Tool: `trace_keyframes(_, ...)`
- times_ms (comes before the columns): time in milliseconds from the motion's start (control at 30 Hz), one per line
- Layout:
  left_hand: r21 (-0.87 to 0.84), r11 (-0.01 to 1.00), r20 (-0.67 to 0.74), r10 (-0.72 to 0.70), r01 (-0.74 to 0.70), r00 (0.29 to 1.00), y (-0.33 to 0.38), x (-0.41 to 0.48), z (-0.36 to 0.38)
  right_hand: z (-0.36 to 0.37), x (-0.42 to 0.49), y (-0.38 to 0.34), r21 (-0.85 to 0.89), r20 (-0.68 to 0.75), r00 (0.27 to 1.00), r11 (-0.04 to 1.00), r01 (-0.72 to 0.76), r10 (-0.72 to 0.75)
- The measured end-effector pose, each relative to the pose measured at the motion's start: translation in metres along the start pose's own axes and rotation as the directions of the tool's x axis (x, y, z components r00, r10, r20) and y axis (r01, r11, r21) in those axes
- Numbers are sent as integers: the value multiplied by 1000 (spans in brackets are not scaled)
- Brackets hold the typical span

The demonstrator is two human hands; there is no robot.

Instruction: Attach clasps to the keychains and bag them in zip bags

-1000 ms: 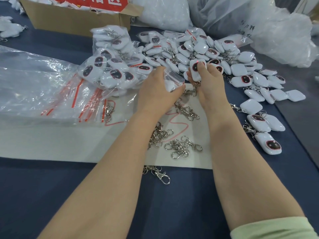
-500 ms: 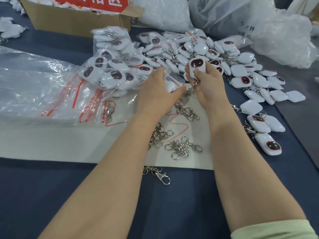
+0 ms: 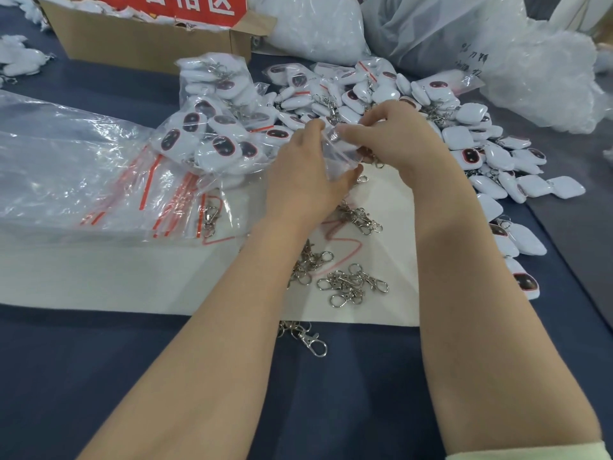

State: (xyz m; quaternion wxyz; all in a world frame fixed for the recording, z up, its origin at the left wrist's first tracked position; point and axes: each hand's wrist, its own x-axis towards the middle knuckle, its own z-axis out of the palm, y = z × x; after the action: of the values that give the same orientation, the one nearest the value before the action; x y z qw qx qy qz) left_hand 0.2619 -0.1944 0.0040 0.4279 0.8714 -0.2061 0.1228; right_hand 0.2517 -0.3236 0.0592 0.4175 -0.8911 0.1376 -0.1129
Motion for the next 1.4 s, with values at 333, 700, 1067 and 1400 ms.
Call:
trace_keyframes(333, 83, 996, -64, 19, -13, 998, 3, 1, -3, 9, -7, -5, 422, 268, 957, 906, -15, -109)
trace_keyframes(700, -27, 1000, -76, -12, 10, 997, -7, -3, 3, 15, 3, 41, 5, -312, 947, 996, -84, 82)
trace_keyframes(1067, -46, 999, -71, -28, 25, 997, -5, -3, 3, 35, 5, 49, -401, -171, 985, 911, -102, 35)
trace_keyframes(1400, -23, 999, -70, -25, 23, 997, -4, -3, 3, 35, 3, 46, -410, -158, 985, 904, -123, 62)
